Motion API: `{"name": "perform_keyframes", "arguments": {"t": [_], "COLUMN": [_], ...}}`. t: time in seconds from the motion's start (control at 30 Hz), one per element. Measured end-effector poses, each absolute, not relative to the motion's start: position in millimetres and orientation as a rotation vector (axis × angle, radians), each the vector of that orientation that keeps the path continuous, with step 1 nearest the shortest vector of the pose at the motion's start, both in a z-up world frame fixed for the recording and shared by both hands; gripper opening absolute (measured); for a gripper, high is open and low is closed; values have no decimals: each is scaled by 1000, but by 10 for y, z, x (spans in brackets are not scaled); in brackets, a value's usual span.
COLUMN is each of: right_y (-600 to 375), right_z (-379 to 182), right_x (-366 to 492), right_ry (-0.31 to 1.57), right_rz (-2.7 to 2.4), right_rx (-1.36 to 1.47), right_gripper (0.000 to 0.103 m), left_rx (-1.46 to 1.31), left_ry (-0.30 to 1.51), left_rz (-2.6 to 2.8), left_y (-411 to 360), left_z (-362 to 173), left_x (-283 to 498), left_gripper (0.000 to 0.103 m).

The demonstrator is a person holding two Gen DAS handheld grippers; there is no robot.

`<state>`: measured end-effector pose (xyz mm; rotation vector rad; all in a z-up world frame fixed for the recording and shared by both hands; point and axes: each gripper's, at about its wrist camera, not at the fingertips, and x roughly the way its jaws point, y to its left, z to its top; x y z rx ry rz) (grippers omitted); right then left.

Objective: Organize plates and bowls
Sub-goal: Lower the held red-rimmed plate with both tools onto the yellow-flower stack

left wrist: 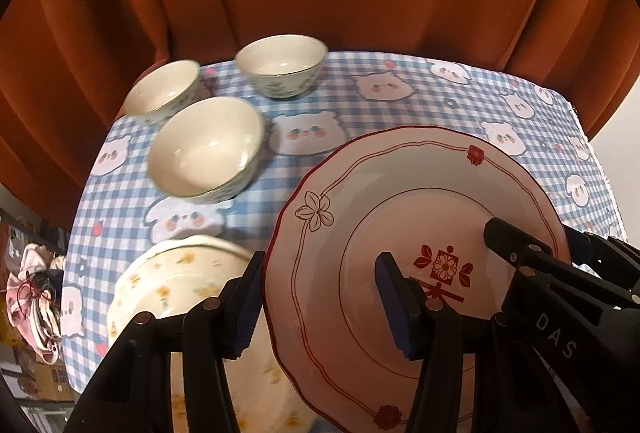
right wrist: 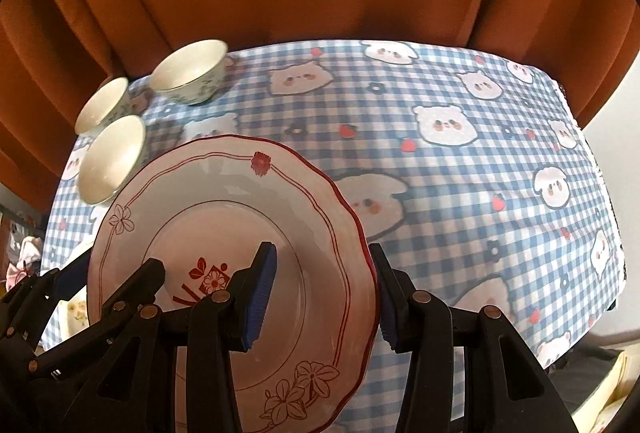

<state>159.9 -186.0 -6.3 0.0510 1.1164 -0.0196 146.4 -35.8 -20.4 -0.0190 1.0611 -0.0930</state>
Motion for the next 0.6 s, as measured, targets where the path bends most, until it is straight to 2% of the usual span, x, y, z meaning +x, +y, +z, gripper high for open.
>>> {"name": "perform_keyframes", "arguments": {"t": [0.6], "right_y": [-809], "right_z": [-282], "right_x": [1307], "right_ry": [1167], "right_rz": [53], "right_rx": [10], "right_gripper": [50], "left_rx": [-69], "left_ry": [1103], "left_rz": [-31], "left_y": [627], "left_z": [-441], "left_x": [1079], "left_gripper": [54]}}
